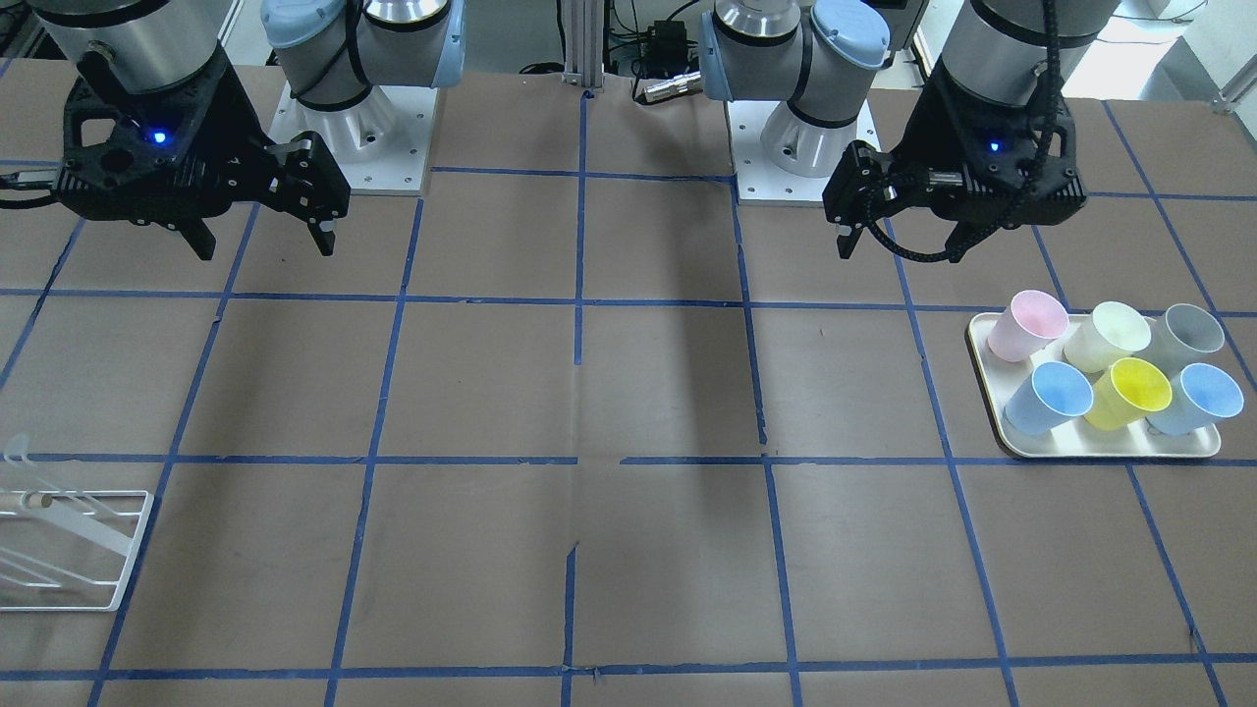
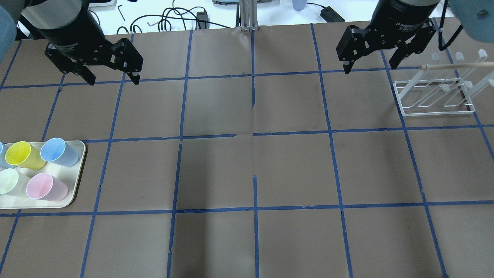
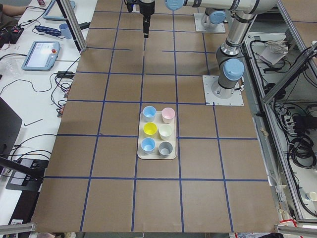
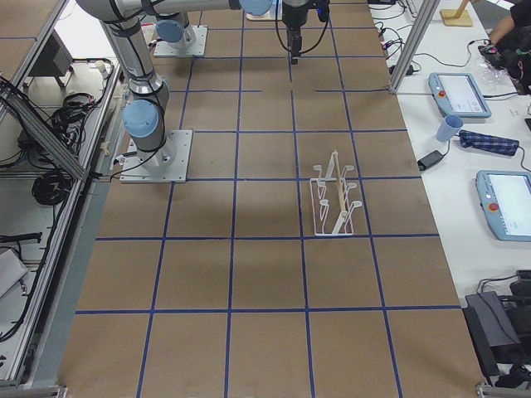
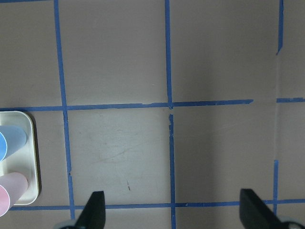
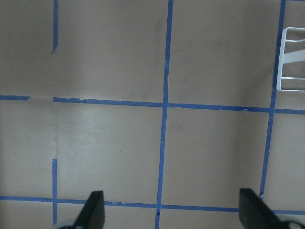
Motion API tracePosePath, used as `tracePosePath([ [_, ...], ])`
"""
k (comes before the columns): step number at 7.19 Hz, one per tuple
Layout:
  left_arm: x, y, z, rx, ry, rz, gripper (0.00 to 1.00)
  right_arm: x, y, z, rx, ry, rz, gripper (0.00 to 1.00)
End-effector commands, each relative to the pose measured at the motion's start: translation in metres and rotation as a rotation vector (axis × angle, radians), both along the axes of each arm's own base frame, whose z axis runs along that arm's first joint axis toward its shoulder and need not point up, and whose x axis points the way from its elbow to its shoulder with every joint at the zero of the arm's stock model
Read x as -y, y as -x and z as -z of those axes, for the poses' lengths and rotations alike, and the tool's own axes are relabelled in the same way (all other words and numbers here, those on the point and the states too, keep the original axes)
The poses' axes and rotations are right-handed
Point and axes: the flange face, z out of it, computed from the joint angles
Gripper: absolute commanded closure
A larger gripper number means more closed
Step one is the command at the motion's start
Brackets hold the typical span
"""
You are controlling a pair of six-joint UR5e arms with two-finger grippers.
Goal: Transfer IKEA cup to right arm and place on rack
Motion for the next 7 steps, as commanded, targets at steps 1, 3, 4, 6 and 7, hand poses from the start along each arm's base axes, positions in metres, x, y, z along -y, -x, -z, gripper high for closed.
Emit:
tracePosePath([
  [1, 0.000, -0.084, 0.005, -0.014, -0.069, 0.070, 0.00, 0.000, 0.000, 0.000, 0.000, -0.001, -0.001, 0.00],
  [3, 0.004, -0.154, 0.015, -0.027, -0.089, 0.164, 0.00, 0.000, 0.000, 0.000, 0.000, -0.001, -0.001, 0.00],
  [4, 0.009, -0.187, 0.028, -0.044, -0.104, 0.246, 0.00, 0.000, 0.000, 0.000, 0.000, -0.001, 0.001, 0.00],
  [6, 0.026, -0.249, 0.080, -0.056, -0.102, 0.313, 0.00, -0.001, 0.000, -0.001, 0.000, 0.000, -0.001, 0.00],
  [7, 0.033, -0.276, 0.106, -0.047, -0.086, 0.374, 0.00, -0.001, 0.000, -0.001, 0.000, 0.000, -0.001, 0.00],
])
